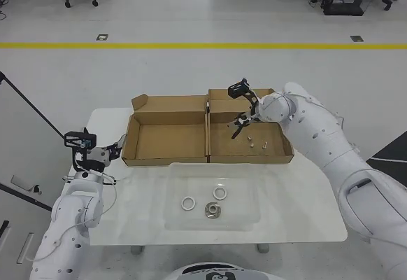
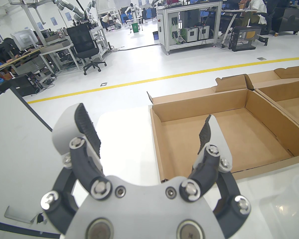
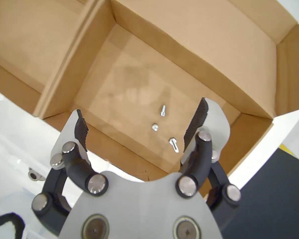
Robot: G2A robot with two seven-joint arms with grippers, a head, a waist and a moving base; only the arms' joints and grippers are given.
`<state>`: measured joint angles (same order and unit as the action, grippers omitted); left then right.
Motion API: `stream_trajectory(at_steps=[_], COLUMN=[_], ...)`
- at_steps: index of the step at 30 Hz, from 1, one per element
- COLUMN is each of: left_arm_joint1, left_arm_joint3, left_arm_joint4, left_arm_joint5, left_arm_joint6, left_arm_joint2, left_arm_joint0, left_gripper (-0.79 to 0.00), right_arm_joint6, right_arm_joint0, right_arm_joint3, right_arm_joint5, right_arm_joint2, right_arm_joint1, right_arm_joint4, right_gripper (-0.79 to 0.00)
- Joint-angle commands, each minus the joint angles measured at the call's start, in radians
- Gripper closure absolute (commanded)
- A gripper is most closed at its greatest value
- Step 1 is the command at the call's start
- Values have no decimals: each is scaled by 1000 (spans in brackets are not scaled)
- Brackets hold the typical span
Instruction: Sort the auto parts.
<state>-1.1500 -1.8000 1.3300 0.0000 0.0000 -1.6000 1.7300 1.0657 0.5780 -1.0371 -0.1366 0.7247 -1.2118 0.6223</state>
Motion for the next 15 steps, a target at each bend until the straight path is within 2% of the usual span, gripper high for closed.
stream_trajectory(at_steps=[1, 9, 15], left_arm_joint1=[0, 0, 0], left_arm_joint3=[0, 0, 0], left_arm_joint4=[0, 0, 0], left_arm_joint5=[0, 0, 0], left_arm_joint6=[0, 0, 0], left_arm_joint2=[0, 0, 0], left_arm_joint0=[0, 0, 0], left_gripper=[-785, -785, -785], right_arm_joint6=[24, 139, 211], right_arm_joint0=[49, 331, 532], right_arm_joint3=[-118, -537, -719], right_arm_joint5=[-12, -55, -62], right_arm_joint2=[85, 442, 687], right_arm_joint1=[35, 144, 191], right_arm_joint4=[-29, -231, -410], right_gripper=[-785, -785, -785])
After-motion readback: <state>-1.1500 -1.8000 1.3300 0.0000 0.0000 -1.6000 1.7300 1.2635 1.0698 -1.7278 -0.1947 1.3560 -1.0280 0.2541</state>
